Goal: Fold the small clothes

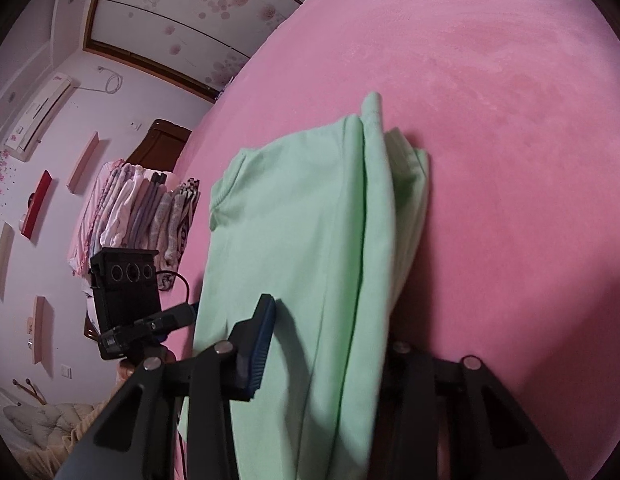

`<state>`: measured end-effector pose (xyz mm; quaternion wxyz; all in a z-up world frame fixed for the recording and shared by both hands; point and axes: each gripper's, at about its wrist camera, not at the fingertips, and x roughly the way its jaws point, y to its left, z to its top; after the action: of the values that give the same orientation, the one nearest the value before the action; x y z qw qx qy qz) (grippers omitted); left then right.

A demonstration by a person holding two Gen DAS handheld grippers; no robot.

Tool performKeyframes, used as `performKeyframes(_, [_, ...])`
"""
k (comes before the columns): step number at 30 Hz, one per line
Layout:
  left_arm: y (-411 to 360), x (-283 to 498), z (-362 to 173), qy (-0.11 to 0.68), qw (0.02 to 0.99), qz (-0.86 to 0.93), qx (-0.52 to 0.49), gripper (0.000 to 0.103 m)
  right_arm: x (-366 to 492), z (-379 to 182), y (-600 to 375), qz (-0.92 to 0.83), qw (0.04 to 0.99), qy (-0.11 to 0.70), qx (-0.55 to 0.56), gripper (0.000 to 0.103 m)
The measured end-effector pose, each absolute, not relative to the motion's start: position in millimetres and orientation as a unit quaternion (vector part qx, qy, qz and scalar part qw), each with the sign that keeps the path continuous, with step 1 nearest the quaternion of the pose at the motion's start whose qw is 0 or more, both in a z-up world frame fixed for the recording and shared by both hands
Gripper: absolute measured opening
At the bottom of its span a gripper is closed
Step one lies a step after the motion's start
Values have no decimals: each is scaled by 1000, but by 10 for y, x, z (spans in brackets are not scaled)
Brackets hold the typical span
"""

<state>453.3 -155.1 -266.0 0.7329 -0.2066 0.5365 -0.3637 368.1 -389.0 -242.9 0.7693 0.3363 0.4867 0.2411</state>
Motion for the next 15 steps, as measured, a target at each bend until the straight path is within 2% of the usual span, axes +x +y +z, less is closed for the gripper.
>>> performKeyframes(1, [-1551,4556,-2682,537,734,-361,-209,56,3715,-2434,-3897,243,769,486,337,31])
performKeyframes(2, [-1538,4579,-2712,539,733,-357,-213,37,3727,-2441,-3903,243,769,484,339,26])
performKeyframes(3, [-1526,4613,-2756,543,732,-350,-219,23,3729,-2445,-3919,244,769,482,340,23])
performKeyframes(5, [-1501,4636,-2799,544,728,-347,-232,19,3719,-2453,-3933,245,771,478,342,17])
performKeyframes(8, [-1541,4578,-2745,535,738,-350,-215,12,3673,-2430,-3964,244,776,469,344,14])
performKeyframes(11, [-1609,4559,-2680,527,752,-342,-199,9,3644,-2395,-3969,234,788,461,334,10])
performKeyframes(15, [-1729,4402,-2506,498,806,-300,-113,7,3597,-2285,-3884,216,808,449,313,9])
